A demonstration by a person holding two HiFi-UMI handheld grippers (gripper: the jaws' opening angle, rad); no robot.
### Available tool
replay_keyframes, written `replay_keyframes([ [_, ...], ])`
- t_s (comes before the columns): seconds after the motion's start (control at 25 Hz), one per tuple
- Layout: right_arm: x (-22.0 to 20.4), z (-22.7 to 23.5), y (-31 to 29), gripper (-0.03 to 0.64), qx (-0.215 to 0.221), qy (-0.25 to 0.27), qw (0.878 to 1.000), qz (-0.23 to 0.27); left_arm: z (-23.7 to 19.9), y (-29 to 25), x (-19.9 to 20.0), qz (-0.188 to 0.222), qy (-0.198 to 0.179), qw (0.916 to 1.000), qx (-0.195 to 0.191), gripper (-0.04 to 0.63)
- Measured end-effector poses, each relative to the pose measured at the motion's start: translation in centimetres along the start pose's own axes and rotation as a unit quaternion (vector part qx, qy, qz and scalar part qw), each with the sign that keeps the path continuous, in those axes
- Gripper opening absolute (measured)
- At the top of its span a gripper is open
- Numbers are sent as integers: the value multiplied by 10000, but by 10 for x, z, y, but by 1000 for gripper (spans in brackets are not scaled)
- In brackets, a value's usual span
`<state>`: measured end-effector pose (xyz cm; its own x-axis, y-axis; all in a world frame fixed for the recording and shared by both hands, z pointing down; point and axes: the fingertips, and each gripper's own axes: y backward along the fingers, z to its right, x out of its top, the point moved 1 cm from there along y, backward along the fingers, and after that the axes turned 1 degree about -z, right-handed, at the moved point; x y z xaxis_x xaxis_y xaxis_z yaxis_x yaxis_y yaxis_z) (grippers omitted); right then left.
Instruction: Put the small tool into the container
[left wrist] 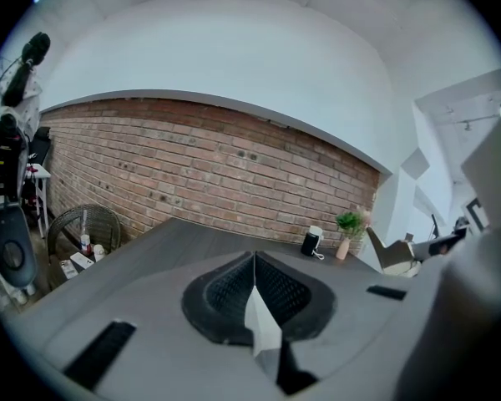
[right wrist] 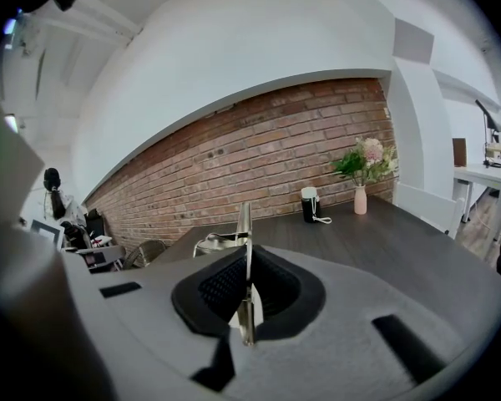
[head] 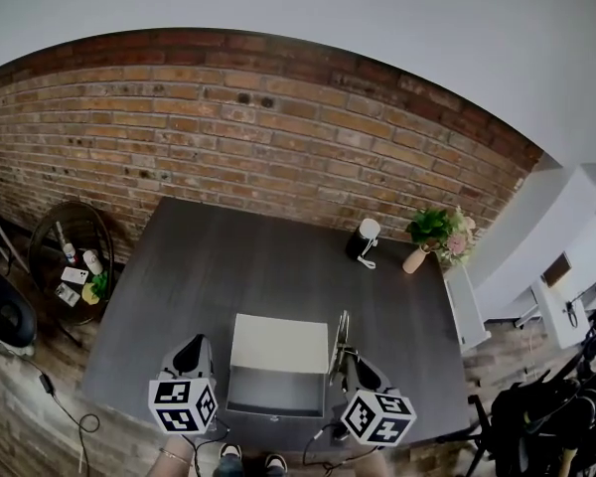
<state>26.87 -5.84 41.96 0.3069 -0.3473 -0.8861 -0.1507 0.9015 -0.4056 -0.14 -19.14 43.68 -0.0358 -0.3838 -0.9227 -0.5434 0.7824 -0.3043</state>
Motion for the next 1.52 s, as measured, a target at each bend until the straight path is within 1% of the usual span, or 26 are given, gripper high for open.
replay_keyframes([
  [0.2,-8,-6,-7,5,323,246,9990,-202,-5,16,-13,-95,2,9995,290,8],
  [0.44,-22,-17,-16,5,726,595,9945,-466,-14,38,-31,-171,110,9976,668,8],
  [0.6,-36,-28,-21,5,1015,817,9892,-664,-22,55,-46,-214,200,9953,925,8],
  [0.76,-50,-43,-27,5,1328,1130,9810,-850,-32,71,-60,-248,301,9923,1174,8],
  [0.92,-62,-61,-33,5,1618,1520,9699,-1002,-40,84,-72,-279,404,9894,1370,8],
  [1.12,-78,-83,-37,5,1958,2045,9519,-1170,-51,99,-88,-318,563,9850,1601,8],
  [1.52,-122,-109,-39,5,2550,2938,9068,-1624,-71,123,-122,-387,826,9765,1951,8],
])
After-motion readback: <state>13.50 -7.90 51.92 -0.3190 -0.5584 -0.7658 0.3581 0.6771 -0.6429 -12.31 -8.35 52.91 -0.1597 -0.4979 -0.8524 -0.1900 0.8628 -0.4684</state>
